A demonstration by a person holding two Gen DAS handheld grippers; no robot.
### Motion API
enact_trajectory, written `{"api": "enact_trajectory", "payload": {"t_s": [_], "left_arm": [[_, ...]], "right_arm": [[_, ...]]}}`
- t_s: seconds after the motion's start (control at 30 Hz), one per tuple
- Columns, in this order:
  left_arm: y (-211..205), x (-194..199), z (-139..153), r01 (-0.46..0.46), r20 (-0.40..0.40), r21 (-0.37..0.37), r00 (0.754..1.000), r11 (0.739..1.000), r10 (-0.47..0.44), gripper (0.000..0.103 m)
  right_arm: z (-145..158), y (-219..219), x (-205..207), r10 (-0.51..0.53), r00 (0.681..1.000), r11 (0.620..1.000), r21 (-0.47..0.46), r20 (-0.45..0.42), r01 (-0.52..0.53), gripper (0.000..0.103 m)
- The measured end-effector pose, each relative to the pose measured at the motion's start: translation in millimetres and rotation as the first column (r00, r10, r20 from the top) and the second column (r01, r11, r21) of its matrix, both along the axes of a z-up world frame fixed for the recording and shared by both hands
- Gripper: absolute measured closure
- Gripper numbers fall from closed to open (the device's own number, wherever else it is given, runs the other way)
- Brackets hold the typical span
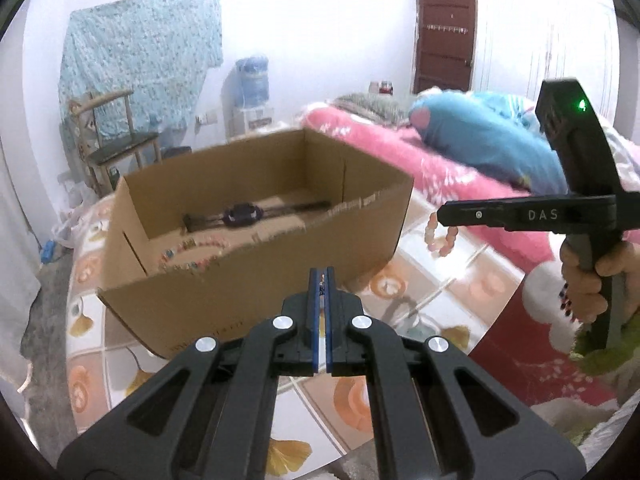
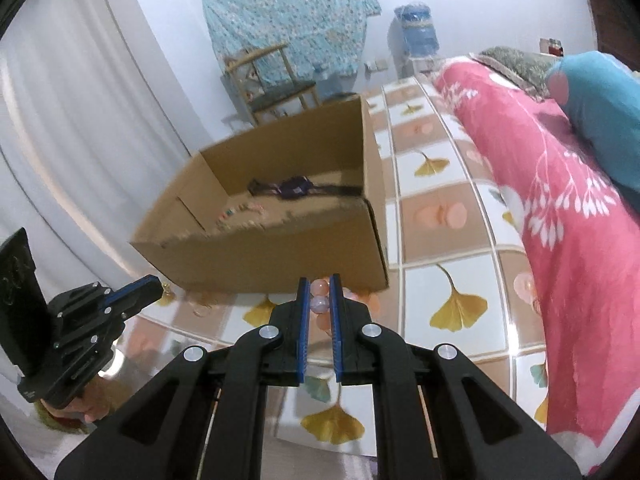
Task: Organize jewelry
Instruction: 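Lift the bracelet with the right gripper and carry it over the box, then open the right gripper to drop the pink bracelet into the box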
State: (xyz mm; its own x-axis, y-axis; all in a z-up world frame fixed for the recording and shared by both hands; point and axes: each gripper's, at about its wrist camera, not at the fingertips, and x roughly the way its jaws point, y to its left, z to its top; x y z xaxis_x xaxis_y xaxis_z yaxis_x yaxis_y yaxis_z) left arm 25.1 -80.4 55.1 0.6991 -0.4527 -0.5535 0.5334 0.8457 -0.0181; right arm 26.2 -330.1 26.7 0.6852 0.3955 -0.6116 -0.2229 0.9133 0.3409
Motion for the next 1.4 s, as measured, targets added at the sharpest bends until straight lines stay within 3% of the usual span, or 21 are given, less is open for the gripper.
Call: {"api": "enact_trajectory", "payload": {"t_s": [0.2, 0.3, 0.4, 0.5, 0.7, 0.83, 0.97, 1.07, 1.13, 1.3, 1.4], "left_arm": [[12.3, 11.2, 46.6, 0.032, 0.069, -0.091, 0.997, 0.995, -0.026, 0.102], [12.9, 30.6, 63.8, 0.048, 0.088, -0.098, 0.995, 0.994, -0.040, 0.102], [11.2, 66.4, 68.3, 0.069, 0.015, -0.107, 0.998, 0.992, -0.068, 0.102], [0.4, 104.7, 57.5, 0.088, -0.108, -0.111, 0.989, 0.990, -0.100, 0.102], [-29.0, 165.5, 18.3, 0.119, -0.344, -0.087, 0.928, 0.989, -0.142, 0.101], [-43.3, 183.8, -10.4, 0.133, -0.485, -0.093, 0.860, 0.987, -0.161, 0.101], [-41.5, 191.9, -20.5, 0.113, -0.521, -0.112, 0.839, 0.987, -0.155, 0.088], [-33.2, 189.6, -17.4, 0.088, -0.505, -0.131, 0.851, 0.987, -0.143, 0.085], [-23.0, 184.0, -10.5, 0.060, -0.474, -0.140, 0.872, 0.988, -0.121, 0.081], [-1.4, 162.9, 10.2, 0.002, -0.353, -0.134, 0.934, 0.991, -0.050, 0.064], [11.9, 147.1, 18.8, -0.025, -0.294, -0.149, 0.956, 0.989, -0.021, 0.053]], "right_arm": [[44.6, 2.5, 4.4, 0.069, 0.991, 0.997, 0.018, 0.111, -0.071, 0.093], [71.3, 7.0, 14.0, 0.119, 0.975, 0.993, 0.002, 0.187, -0.121, 0.093], [87.9, 10.6, 31.7, 0.155, 0.960, 0.988, -0.025, 0.232, -0.153, 0.093], [92.5, 12.1, 53.4, 0.178, 0.954, 0.984, -0.052, 0.241, -0.171, 0.093], [69.8, 15.0, 102.9, 0.241, 0.959, 0.971, -0.040, 0.152, -0.237, 0.093], [51.3, 15.5, 126.3, 0.264, 0.961, 0.965, -0.034, 0.088, -0.262, 0.093], [40.4, 12.8, 141.2, 0.283, 0.958, 0.959, -0.022, 0.044, -0.282, 0.093], [38.8, 13.7, 146.4, 0.295, 0.955, 0.955, -0.034, 0.023, -0.294, 0.093], [38.5, 15.5, 149.1, 0.309, 0.951, 0.950, -0.041, 0.004, -0.308, 0.093], [37.3, 31.4, 156.5, 0.370, 0.926, 0.920, -0.109, -0.076, -0.376, 0.093], [33.8, 43.6, 162.4, 0.404, 0.903, 0.895, -0.140, -0.144, -0.423, 0.093]]}}
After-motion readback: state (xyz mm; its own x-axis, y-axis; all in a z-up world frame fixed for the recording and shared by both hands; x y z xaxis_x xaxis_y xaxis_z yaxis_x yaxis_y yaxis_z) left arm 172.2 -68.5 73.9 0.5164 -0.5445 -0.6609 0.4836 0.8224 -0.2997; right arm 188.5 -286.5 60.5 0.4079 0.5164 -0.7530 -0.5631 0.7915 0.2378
